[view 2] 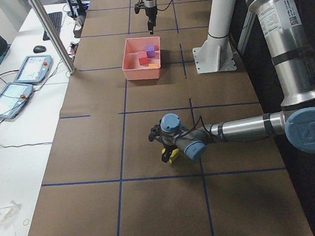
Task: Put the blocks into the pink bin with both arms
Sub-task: 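Release the purple cube, withdraw the right gripper while the left grasps the yellow cube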
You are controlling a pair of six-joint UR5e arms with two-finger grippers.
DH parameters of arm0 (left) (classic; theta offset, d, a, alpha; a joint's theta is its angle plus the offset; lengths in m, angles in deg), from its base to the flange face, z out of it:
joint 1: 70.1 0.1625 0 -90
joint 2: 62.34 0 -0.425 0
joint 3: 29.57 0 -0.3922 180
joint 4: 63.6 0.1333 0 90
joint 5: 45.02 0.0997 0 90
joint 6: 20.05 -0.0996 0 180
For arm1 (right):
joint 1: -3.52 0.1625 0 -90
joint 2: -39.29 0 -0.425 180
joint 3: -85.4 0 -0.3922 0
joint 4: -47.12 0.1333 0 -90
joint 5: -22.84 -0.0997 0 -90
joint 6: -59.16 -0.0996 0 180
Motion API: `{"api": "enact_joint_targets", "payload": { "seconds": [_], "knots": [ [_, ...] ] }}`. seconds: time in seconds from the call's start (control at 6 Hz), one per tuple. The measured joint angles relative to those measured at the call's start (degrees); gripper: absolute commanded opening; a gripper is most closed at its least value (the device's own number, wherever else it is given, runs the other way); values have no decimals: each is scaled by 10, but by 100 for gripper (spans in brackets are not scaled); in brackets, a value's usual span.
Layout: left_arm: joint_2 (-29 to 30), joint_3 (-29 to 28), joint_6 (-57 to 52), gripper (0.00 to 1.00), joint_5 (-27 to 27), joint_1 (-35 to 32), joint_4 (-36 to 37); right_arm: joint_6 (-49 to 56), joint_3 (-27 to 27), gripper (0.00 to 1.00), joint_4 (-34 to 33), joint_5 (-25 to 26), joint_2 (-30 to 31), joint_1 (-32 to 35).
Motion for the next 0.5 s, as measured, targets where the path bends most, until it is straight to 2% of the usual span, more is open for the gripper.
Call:
{"api": "enact_joint_targets", "payload": {
  "seconds": [0.17, 0.5],
  "knots": [
    [3, 2, 1, 48, -4, 0, 2, 18, 3, 100, -1, -9, 0, 9],
    [15, 26, 20, 48, -39, -9, 21, 101, 11, 100, -4, -64, 13, 67]
  ]
}}
